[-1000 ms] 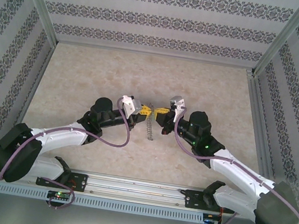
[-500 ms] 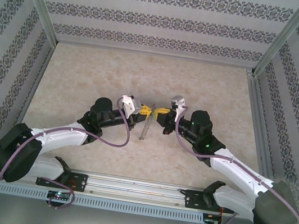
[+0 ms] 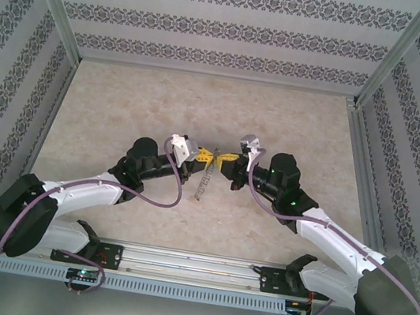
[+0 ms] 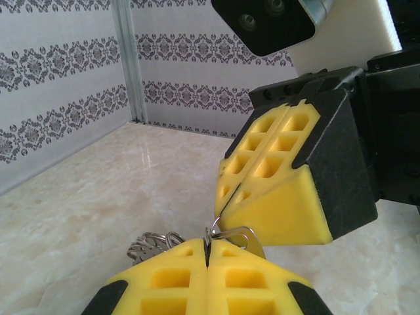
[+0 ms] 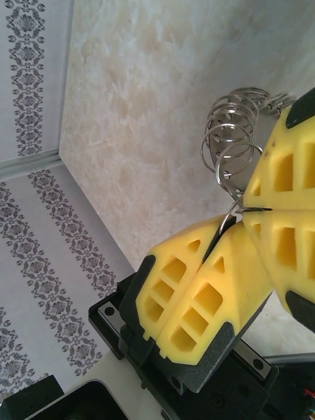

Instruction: Put the keys on the keyring

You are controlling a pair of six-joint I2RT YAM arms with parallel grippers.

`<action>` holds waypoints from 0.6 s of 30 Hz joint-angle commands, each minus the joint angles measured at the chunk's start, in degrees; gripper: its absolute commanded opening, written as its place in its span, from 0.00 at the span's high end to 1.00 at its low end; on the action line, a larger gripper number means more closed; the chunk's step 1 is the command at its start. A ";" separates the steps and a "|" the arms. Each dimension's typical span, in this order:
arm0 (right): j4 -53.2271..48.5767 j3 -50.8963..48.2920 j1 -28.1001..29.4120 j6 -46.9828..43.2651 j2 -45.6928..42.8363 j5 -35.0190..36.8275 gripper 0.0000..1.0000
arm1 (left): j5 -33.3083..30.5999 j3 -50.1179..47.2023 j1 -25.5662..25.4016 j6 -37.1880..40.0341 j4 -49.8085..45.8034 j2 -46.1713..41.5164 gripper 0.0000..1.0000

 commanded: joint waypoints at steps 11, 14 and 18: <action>-3.53 4.66 -0.80 0.14 -0.95 -2.82 1.00 | 0.99 0.68 -1.02 0.24 6.89 -2.64 1.00; -3.18 3.69 -1.05 0.16 -0.85 -2.09 1.00 | 1.08 0.67 -0.98 0.00 7.47 -2.68 1.00; -2.44 2.43 -1.82 0.36 -0.75 -1.15 1.00 | 1.38 0.53 -0.99 -0.31 7.88 -2.96 1.00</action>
